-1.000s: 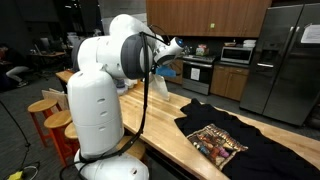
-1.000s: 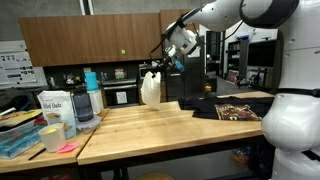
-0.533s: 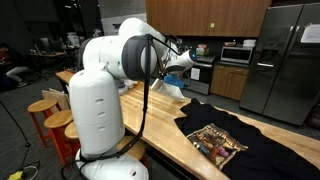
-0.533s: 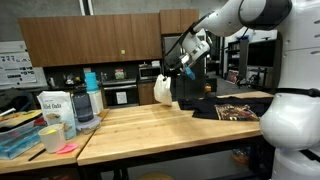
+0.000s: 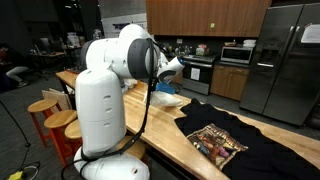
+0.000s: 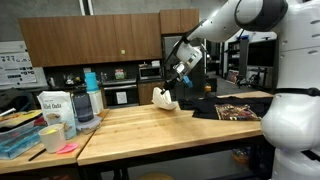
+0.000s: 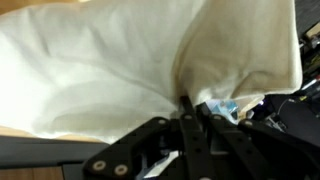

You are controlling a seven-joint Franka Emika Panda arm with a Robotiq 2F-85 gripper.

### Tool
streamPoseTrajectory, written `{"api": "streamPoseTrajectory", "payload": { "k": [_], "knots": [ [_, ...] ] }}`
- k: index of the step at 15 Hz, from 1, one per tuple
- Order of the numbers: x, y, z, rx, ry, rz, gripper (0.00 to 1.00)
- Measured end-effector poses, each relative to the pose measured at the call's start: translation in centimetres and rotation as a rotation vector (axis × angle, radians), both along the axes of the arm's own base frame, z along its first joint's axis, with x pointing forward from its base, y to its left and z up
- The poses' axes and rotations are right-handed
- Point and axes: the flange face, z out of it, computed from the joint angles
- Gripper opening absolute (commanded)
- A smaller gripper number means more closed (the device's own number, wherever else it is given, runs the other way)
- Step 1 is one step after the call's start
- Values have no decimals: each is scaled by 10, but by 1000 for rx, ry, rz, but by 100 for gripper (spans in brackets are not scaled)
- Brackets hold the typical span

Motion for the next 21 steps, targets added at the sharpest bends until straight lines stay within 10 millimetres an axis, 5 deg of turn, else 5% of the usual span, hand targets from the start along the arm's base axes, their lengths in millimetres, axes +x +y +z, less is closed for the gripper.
{"api": "streamPoseTrajectory", "payload": {
  "k": [9,10,15,21],
  "knots": [
    [-63,140,-75,-160,202,430,2],
    [-72,155,-79,-175,208,466,32],
    [-97,208,-87,-351,173,551,57],
    [-90,230,-60,-485,-29,495,98]
  ]
}}
